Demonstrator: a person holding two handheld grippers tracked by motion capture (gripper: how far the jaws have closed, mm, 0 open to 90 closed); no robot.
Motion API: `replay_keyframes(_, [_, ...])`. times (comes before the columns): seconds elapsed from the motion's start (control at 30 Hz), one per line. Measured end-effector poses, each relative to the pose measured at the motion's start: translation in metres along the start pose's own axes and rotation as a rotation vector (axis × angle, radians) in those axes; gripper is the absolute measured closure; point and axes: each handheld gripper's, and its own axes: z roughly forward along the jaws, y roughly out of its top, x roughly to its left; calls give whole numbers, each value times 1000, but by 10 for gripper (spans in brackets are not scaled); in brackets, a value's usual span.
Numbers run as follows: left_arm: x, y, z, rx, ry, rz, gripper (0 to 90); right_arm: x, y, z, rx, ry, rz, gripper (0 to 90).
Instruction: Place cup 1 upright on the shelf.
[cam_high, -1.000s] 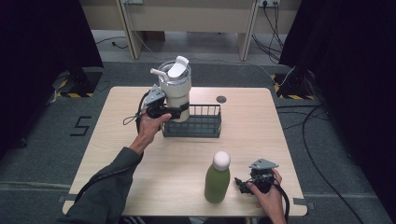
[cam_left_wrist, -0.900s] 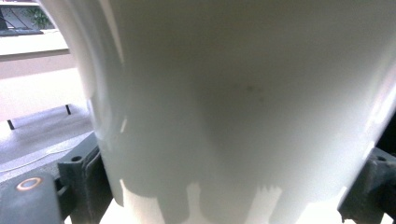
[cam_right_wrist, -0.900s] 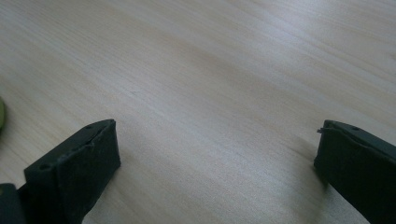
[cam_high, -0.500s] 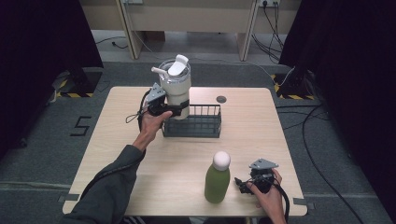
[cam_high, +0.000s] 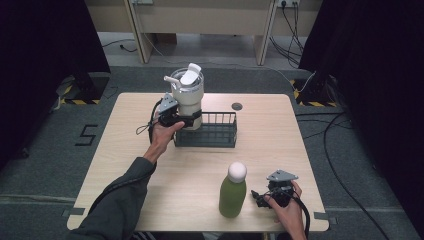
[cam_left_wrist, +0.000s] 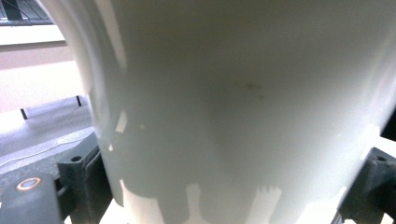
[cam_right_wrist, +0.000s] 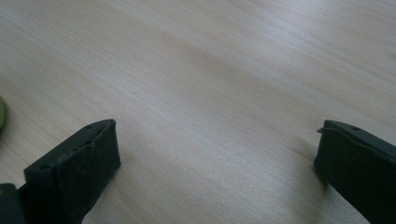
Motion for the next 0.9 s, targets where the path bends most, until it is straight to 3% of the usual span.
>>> replay_keyframes(0.03, [0,-1,0,-1,2,-5,104,0,0,0,0,0,0,3])
replay_keyframes(0.07, [3,-2,-1,28,3,24,103,0,0,0,0,0,0,3])
replay_keyframes(0.23, [3,-6,0,40,9,34,103,0,0,0,0,0,0,2])
replay_keyframes(0.27, [3,-7,0,42,8,33,103,0,0,0,1,0,0,3])
replay_keyframes(0.3, [1,-9,2,19,4,1,103,0,0,0,1,0,0,2])
replay_keyframes(0.33, [3,-10,0,43,3,26,103,0,0,0,0,1,0,3])
replay_keyframes(0.43, [3,-14,1,46,4,26,103,0,0,0,0,1,-1,2])
replay_keyframes(0.6, [6,-21,2,53,12,12,103,0,0,0,0,1,-1,2])
replay_keyframes(0.63, [4,-23,3,36,11,-15,103,0,0,0,0,1,-1,2])
replay_keyframes(0.67, [6,-24,3,54,12,5,103,0,0,0,-1,1,-5,2])
replay_keyframes(0.9, [5,-26,2,52,16,10,103,0,0,0,-2,1,-7,2])
